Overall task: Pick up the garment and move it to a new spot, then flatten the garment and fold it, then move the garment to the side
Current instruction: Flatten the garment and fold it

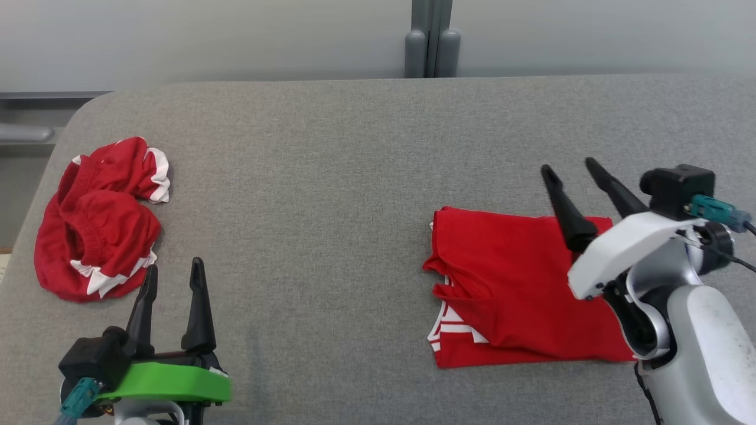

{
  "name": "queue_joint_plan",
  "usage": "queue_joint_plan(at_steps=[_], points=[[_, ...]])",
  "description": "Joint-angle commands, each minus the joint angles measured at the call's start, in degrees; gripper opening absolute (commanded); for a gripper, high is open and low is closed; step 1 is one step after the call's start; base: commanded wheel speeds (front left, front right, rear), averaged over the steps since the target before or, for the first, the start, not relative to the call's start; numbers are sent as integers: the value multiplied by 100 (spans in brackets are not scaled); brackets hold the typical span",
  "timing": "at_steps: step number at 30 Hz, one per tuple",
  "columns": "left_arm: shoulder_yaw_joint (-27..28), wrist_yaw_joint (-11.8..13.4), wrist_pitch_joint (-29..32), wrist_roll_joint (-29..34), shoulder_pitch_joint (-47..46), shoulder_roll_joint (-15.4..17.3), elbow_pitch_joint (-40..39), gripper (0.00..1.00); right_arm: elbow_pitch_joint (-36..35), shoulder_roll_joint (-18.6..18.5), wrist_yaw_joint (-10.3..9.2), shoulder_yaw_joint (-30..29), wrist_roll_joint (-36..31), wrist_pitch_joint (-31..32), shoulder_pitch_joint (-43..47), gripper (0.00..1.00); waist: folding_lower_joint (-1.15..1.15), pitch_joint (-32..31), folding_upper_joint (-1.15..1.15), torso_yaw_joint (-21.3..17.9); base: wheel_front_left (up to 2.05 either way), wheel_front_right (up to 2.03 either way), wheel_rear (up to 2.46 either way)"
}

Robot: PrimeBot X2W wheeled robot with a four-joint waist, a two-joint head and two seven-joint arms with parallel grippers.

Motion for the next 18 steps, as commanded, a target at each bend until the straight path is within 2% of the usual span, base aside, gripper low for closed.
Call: queue_joint_plan(at_steps=[1, 8, 13, 14, 16, 18], points=[[-33, -12, 0, -5, 90, -11, 4, 100, -7, -30, -2, -160, -176, -100, 181, 100, 0, -24, 0, -23, 0, 0, 0], [-167, -12, 0, -58, 14, -27, 68, 100, 380, 51, -1, -764, -921, -780, 771, 100, 0, -40, 0, -19, 0, 0, 0], [-223, -12, 0, -98, -29, -29, 78, 100, 1031, 118, -1, -585, -1154, -1244, 814, 100, 0, 26, 0, 13, 0, 0, 0], [-224, -12, 0, -104, -36, -19, 73, 100, 1159, 118, -1, -534, -1176, -1333, 757, 96, 0, 43, 0, 24, 0, 0, 0], [-223, -11, 0, -107, -61, 12, 69, 100, 1522, 109, -2, -333, -1222, -1465, 639, 0, 0, 83, 0, 62, 0, 0, 0], [-207, -12, 1, -108, -87, 37, 72, 100, 1907, 129, -2, -82, -1220, -1564, 523, 0, 0, 109, 0, 103, 0, 0, 0]])
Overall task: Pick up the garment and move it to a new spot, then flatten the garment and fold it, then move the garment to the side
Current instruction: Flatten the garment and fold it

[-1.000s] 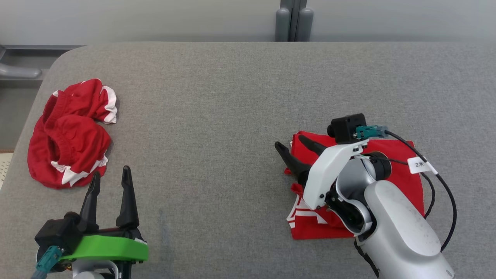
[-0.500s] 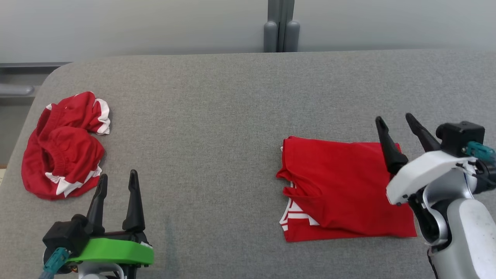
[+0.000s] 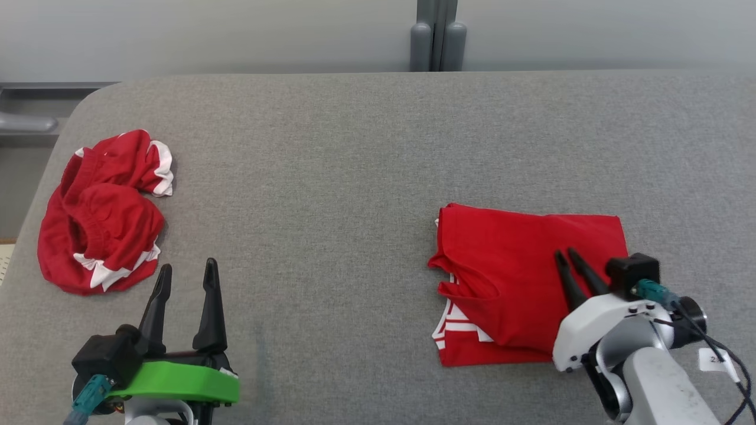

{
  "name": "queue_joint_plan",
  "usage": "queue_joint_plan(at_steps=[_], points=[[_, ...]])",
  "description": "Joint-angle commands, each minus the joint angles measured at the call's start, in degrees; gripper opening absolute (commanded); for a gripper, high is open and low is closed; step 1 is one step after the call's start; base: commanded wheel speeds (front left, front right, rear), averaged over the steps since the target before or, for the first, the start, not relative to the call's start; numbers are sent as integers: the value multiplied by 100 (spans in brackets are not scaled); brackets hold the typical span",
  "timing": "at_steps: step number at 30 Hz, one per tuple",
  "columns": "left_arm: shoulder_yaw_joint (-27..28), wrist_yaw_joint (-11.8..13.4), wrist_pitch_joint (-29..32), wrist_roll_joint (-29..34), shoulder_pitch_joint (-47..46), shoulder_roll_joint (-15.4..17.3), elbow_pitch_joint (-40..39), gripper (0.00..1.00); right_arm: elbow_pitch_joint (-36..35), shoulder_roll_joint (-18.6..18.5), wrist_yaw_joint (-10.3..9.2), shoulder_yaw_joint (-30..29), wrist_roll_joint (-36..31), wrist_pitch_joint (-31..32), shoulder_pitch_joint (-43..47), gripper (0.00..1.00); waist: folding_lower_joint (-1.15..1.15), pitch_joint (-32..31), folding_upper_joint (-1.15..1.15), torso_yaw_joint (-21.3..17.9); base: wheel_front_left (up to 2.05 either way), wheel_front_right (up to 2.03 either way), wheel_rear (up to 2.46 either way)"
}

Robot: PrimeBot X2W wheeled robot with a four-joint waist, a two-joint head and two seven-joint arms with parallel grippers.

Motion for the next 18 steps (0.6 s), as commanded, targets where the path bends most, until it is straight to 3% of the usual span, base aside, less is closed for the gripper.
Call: queue_joint_plan(at_steps=[1, 11, 18], points=[[21, -12, 1, -75, -78, 46, 11, 100, 205, 6, -3, 189, -32, -97, -126, 0, 0, 39, 0, 62, 0, 0, 0], [68, -12, 1, -67, -18, 68, 40, 100, 1421, 87, -4, 2170, 536, -341, -469, 0, 0, -19, 0, 210, 0, 0, 0], [149, -12, 1, -57, 91, 47, 23, 100, 1380, -135, -2, 3582, 1280, -279, -564, 0, 0, -82, 0, 107, 0, 0, 0]])
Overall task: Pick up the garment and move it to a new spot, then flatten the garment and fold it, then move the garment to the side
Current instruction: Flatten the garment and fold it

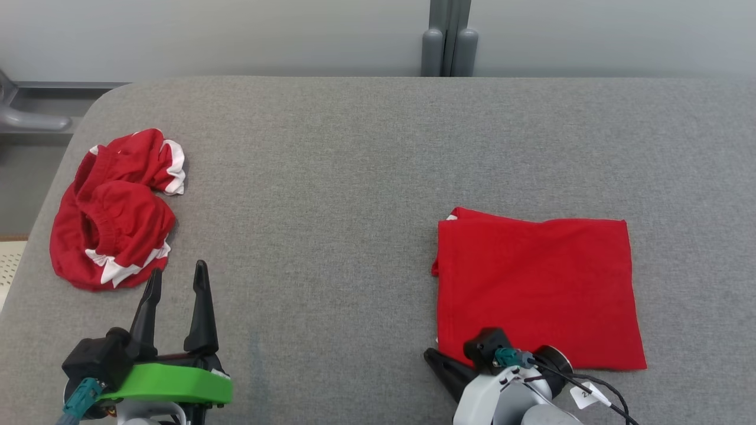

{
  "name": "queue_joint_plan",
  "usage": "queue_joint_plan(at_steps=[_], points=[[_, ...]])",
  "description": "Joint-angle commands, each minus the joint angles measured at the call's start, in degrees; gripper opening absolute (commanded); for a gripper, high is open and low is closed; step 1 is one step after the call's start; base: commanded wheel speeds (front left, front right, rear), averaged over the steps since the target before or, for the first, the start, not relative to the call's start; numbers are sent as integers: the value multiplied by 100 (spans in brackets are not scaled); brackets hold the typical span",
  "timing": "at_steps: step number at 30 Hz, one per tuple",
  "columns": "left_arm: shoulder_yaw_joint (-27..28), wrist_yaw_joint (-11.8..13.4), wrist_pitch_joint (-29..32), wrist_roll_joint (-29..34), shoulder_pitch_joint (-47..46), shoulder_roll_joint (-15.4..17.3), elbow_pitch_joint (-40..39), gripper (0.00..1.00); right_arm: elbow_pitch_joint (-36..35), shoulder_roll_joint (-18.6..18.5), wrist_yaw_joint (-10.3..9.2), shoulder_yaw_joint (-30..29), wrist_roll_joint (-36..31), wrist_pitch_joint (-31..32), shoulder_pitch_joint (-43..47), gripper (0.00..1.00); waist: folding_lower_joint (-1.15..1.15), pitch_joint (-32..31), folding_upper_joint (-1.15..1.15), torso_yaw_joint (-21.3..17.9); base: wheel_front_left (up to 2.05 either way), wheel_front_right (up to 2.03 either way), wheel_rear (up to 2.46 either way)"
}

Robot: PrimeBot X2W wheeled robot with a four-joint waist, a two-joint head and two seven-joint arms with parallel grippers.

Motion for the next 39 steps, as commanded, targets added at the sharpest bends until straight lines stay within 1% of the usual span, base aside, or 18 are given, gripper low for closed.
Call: queue_joint_plan(at_steps=[1, 4, 5, 6, 8, 12, 13, 14, 17, 22, 26, 30, 34, 39], points=[[29, -11, 1, -8, 79, 16, -3, 100, -128, -84, -4, 132, 188, -38, -95, 0, 0, -25, 0, -46, 0, 0, 0], [62, -12, 1, 11, 111, 13, -10, 100, -481, -287, -5, 242, 537, -174, -191, 0, 0, -66, 0, -114, 0, 0, 0], [83, -12, 1, 15, 131, 16, -19, 100, -624, -362, -5, 176, 630, -255, -208, 43, 0, -83, 0, -148, 0, 0, 0], [95, -12, 1, 19, 143, 19, -24, 100, -738, -420, -5, 70, 668, -322, -224, 100, 0, -95, 0, -174, 0, 0, 0], [127, -12, 1, 36, 150, 23, -47, 100, -1003, -501, -5, -303, 716, -469, -223, 100, 0, -121, 0, -231, 0, 0, 0], [214, -5, 1, 55, 207, 4, -97, 100, -1529, -590, -5, -1223, 514, -576, -96, 100, 0, -183, 0, -363, 0, 0, 0], [241, -4, 1, 69, 216, 1, -108, 100, -1684, -607, -5, -1548, 421, -519, -34, 100, 0, -204, 0, -406, 0, 0, 0], [250, -4, 1, 79, 216, 1, -112, 100, -1761, -597, -5, -1703, 375, -489, -2, 100, 0, -214, 0, -427, 0, 0, 0], [281, -3, 1, 131, 222, -3, -158, 100, -2102, -528, -5, -2511, 61, -307, 168, 100, 0, -256, 0, -512, 0, 0, 0], [316, -5, 1, 227, 255, 2, -212, 100, -2441, -500, -2, -3290, -287, -28, 376, 100, 0, -322, 0, -585, 0, 0, 0], [289, -6, 1, 288, 258, 21, -181, 100, -2500, -465, -2, -3735, -464, 58, 498, 100, 0, -368, 0, -595, 0, 0, 0], [194, -7, 1, 329, 247, 33, -94, 100, -2478, -415, -2, -4026, -539, 70, 549, 100, 0, -403, 0, -609, 0, 0, 0], [122, -8, 1, 278, 208, 42, 39, 100, -2455, -352, -2, -4088, -556, 113, 595, 100, 0, -443, 0, -636, 0, 0, 0], [78, -8, 65, 216, 2, 95, 212, 100, -2427, -362, -2, -4074, -521, 197, 626, 100, 0, -530, 0, -651, 0, 0, 0]])
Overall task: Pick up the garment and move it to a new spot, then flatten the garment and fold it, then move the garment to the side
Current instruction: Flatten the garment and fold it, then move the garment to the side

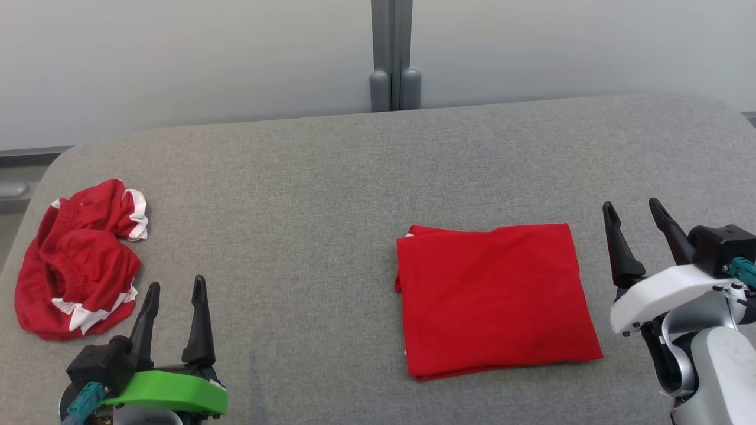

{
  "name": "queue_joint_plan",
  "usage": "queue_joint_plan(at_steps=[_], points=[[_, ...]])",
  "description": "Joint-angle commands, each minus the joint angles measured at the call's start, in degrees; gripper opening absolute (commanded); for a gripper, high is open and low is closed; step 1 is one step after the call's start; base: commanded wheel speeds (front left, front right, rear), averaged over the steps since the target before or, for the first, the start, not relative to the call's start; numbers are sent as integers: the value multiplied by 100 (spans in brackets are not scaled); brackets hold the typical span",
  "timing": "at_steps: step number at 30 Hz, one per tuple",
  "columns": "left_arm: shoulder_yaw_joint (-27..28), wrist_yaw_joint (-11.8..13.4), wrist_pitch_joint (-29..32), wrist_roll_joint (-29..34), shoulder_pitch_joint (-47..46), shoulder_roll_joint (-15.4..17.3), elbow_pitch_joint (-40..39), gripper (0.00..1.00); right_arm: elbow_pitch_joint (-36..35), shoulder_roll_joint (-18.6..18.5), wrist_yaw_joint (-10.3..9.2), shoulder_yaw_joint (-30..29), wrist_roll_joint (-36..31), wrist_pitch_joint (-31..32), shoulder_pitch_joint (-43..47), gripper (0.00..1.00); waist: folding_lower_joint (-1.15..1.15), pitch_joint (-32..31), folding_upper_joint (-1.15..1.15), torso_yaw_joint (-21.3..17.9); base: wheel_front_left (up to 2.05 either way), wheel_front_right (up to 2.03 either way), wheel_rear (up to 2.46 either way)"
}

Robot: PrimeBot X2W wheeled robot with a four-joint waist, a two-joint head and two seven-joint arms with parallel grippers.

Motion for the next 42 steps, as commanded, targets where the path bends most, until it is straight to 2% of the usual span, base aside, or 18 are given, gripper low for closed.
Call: queue_joint_plan(at_steps=[1, 8, 27, 30, 36, 38, 42], points=[[-35, -8, 46, 7, -145, 66, 54, 100, 23, -7, -2, 7, 31, 32, 61, 100, 0, -42, 0, -15, 0, 0, 0], [-94, -3, 208, -49, -235, 112, 200, 100, 115, -1, -2, 108, 42, 133, 89, 100, 0, -70, 0, -82, 0, 0, 0], [-124, 59, 100, -108, -259, 151, 145, 100, 131, -44, -3, 238, 132, 216, 11, 100, 0, 77, 0, -80, 0, 0, 0], [-122, 59, 74, -106, -315, 161, 91, 100, 185, -73, -2, 206, 147, 609, -89, 100, 0, 180, 0, -52, 0, 0, 0], [-58, 74, 19, -129, -339, 164, -22, 100, 676, -206, -4, 220, 334, 2242, -231, 100, 0, 366, 0, 36, 0, 0, 0], [-50, 76, -1, -123, -351, 166, -50, 100, 846, -245, -2, 248, 403, 2522, -271, 100, 0, 423, 0, 86, 0, 0, 0], [-41, 84, -10, -124, -373, 177, -94, 100, 1146, -265, -2, 292, 530, 2668, -448, 100, 0, 517, 0, 184, 0, 0, 0]])
